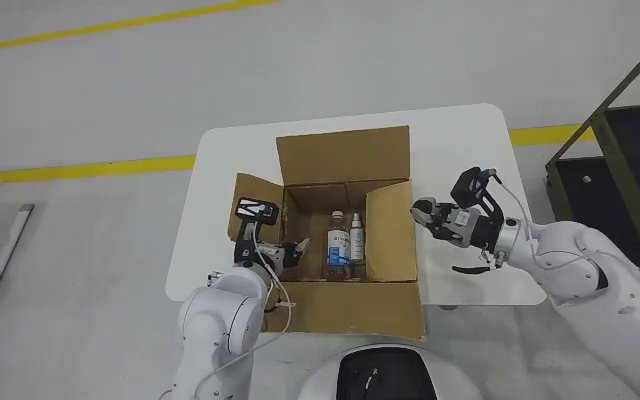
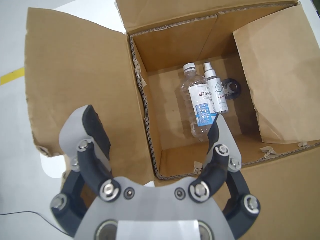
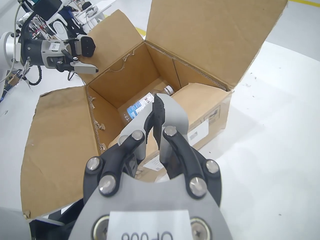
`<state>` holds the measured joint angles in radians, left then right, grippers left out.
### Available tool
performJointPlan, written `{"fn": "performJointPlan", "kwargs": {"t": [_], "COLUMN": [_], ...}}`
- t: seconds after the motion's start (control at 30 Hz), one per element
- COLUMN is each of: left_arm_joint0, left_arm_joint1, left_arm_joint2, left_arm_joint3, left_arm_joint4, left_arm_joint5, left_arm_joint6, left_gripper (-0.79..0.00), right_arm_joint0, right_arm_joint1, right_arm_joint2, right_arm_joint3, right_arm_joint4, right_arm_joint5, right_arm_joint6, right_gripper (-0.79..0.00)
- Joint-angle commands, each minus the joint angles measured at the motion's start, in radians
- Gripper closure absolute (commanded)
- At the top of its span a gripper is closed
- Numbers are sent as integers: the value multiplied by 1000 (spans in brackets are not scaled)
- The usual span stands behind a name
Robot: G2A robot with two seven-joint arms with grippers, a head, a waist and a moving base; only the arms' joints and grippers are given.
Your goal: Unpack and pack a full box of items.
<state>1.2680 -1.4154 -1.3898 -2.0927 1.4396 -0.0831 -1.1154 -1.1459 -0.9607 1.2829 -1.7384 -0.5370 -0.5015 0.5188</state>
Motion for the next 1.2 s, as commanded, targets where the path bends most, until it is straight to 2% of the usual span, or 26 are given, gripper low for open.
{"fn": "performJointPlan", "kwargs": {"t": [0.0,0.17,0.27,0.57,0.63,1.07,1.17], "left_arm_joint0": [-4,-30,-62,-121,-124,-124,-92], "left_arm_joint1": [0,-4,-8,-24,-24,-24,-29], "left_arm_joint2": [8,50,102,239,252,252,258], "left_arm_joint3": [-9,-59,-75,0,15,15,54], "left_arm_joint4": [-17,-133,-210,-422,-465,-465,-570], "left_arm_joint5": [-1,5,-8,60,58,58,107], "left_arm_joint6": [0,-34,-53,-88,-98,-98,-33], "left_gripper": [-785,-785,-785,-785,-785,-785,-785], "right_arm_joint0": [-1,-15,-35,-106,-119,-126,-120], "right_arm_joint1": [0,3,8,18,18,13,11], "right_arm_joint2": [2,38,76,151,155,125,115], "right_arm_joint3": [2,2,6,20,19,38,44], "right_arm_joint4": [0,7,8,5,-4,-21,-22], "right_arm_joint5": [1,10,19,32,36,40,41], "right_arm_joint6": [1,-9,-12,-16,-16,-13,-10], "right_gripper": [0,0,0,0,0,0,0]}}
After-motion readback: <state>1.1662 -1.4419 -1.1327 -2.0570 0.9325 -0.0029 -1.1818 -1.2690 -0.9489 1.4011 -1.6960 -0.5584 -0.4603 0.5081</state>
